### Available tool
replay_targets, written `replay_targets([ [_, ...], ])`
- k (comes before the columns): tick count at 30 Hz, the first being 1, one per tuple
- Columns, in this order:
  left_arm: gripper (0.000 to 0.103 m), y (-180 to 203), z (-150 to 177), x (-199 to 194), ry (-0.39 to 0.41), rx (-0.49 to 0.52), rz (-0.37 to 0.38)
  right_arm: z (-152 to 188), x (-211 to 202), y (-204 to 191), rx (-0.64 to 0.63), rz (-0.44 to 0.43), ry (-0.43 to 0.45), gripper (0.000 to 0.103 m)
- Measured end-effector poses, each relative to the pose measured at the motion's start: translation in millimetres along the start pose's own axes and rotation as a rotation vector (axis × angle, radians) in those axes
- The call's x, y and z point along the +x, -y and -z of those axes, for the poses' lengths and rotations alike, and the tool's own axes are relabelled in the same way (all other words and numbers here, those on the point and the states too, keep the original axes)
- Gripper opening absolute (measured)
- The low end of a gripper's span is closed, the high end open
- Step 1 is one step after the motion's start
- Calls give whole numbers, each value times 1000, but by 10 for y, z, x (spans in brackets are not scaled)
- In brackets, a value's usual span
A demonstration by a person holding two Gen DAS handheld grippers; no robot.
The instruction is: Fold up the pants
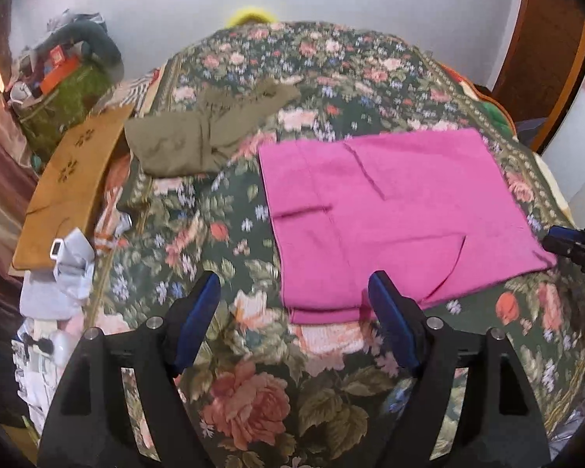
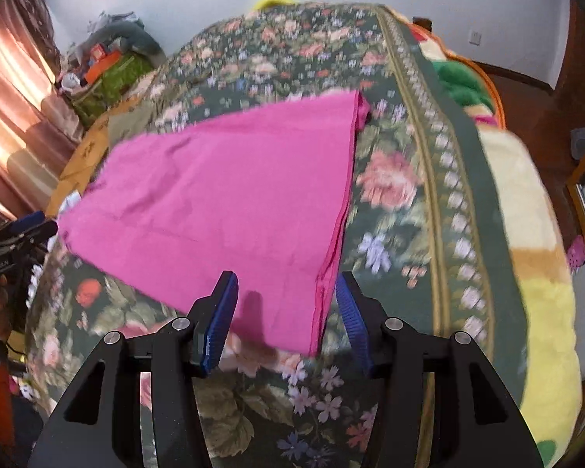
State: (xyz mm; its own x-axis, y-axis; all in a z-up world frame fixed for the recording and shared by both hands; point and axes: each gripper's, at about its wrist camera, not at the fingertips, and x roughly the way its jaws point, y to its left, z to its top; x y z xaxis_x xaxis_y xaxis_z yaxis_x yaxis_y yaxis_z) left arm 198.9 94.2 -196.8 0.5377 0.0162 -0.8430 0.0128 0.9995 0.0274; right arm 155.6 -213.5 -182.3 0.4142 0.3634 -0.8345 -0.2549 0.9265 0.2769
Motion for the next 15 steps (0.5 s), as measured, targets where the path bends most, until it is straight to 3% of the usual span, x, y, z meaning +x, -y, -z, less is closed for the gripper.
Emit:
replay_targets([
  [6, 79, -33, -302, -20, 37, -4, -19, -337, -215, 52, -1, 0, 99, 49],
  [15, 79, -123, -751, 196, 53, -1, -60, -779, -149, 148, -21, 40, 160, 49],
])
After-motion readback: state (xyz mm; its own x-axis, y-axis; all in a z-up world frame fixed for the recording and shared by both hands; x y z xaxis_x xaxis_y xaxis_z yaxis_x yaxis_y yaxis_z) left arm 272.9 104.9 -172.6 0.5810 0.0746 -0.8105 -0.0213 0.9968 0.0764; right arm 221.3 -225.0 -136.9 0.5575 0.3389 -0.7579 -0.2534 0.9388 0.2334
